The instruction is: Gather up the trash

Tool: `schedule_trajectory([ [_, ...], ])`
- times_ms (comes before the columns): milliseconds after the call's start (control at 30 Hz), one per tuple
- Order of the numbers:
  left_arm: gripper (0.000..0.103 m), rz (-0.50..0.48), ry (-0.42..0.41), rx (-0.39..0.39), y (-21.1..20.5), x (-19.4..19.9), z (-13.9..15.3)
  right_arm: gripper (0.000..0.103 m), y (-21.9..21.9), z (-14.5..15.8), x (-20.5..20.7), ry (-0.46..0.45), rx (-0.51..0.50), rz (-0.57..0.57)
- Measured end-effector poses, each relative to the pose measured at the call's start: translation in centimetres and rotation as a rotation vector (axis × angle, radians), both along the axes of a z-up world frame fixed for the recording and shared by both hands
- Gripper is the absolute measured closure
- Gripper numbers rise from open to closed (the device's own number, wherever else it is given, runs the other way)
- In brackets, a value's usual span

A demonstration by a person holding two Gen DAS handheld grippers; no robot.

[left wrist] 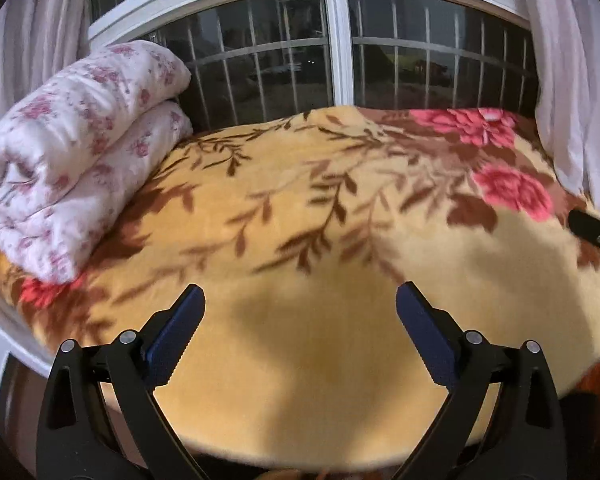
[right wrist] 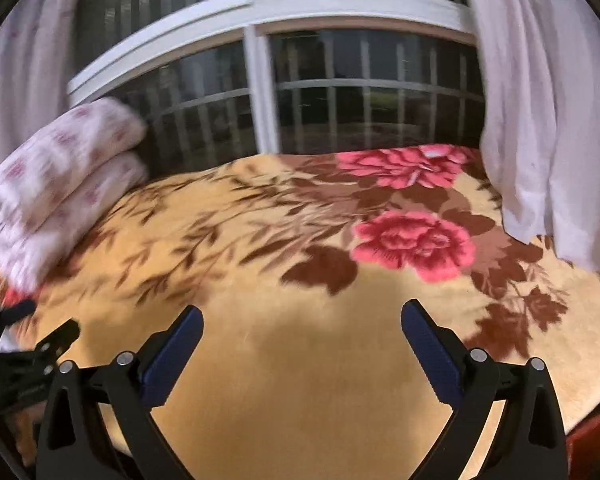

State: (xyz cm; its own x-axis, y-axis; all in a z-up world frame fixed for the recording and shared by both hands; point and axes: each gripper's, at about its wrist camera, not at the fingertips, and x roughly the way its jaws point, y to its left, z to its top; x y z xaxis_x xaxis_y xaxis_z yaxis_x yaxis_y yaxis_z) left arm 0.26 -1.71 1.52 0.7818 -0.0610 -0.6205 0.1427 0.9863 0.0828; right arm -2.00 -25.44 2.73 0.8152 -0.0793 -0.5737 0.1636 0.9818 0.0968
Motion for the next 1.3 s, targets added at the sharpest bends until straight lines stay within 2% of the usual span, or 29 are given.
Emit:
schedule_trajectory([
  [233, 0.009, -0.002, 0.073, -0.01, -0.9, 6.8, -3.1, 0.005, 0.2, -4.6, 5.8, 0.079, 0.032, -0.06],
  [433, 0.009, -0.023, 0.109, 0.002, -1.0, 8.4, -6.0, 0.005, 1.0, -7.9, 7.4, 0.141, -0.015, -0.047],
  [600, 0.009, -0.023, 0.174, -0.047, -0.6, 9.3, -7.8, 0.005, 0.3, -9.9, 8.7, 0.231, 0.013, -0.057],
  [767, 0.009, -0.016, 0.179, -0.045, -0.6, 9.1, -8.5, 0.005, -0.3, -10.5, 8.5, 0.236, 0.054, -0.077],
  [867, 0.009, -0.017, 0.177, -0.018, -1.0, 9.0, -8.7, 0.005, -0.1, -10.5, 8.6, 0.243, 0.036, -0.088],
  [1000, 0.009, -0.02, 0.192, -0.039, -0.8, 9.2, -8.8, 0.005, 0.2, -10.5, 8.5, 0.241, 0.006, -0.1],
  [1300, 0.009, -0.024, 0.204, -0.042, -0.6, 9.3, -9.0, 0.005, -0.2, -10.5, 8.3, 0.234, 0.03, -0.103],
])
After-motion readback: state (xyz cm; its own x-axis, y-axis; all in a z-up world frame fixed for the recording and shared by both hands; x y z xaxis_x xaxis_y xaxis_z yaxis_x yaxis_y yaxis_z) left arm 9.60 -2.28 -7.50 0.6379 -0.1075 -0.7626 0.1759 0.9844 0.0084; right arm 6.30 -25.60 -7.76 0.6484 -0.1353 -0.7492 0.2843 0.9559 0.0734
